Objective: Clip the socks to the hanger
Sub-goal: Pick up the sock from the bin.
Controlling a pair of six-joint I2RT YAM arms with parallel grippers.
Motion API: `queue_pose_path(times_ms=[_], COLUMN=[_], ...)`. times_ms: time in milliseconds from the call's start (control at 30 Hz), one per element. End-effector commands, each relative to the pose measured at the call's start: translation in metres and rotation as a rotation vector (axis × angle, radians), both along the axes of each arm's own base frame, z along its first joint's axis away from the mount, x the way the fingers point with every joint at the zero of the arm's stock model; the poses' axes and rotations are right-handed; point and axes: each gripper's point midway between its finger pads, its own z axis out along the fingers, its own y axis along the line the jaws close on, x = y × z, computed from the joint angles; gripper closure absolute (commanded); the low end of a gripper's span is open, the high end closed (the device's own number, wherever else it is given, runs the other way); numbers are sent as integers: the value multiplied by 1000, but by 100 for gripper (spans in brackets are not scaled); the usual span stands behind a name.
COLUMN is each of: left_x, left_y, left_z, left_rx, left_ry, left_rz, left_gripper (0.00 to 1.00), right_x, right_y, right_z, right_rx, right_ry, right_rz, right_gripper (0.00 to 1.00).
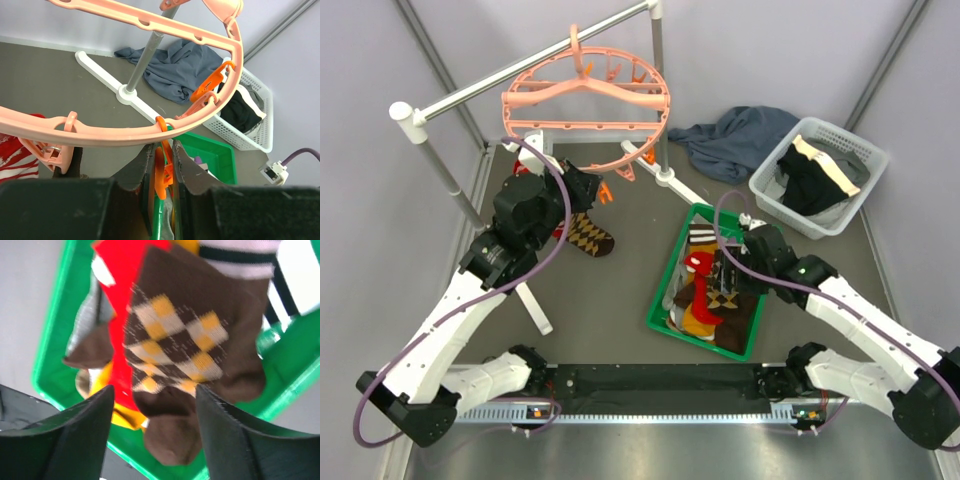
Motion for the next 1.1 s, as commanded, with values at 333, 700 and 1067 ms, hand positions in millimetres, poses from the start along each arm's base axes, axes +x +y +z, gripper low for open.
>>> queue_pose_path(times_ms=[333, 700, 1067], left_x=[-4, -1, 0], left_y=[-3, -4, -8], left_z=[22, 17, 15], left_rx=[-43, -31, -38], left_ry=[-65, -54, -49], left_rz=[-24, -23, -35], left_gripper=[88, 88, 87], right_x=[70, 82, 49], right_y=[-13, 6, 18], right_z=[48, -13, -48], right_rx=[-42, -39, -27], right_ry=[-170, -34, 119], right_rz=[-225, -179, -35], right_gripper=[55, 68, 67])
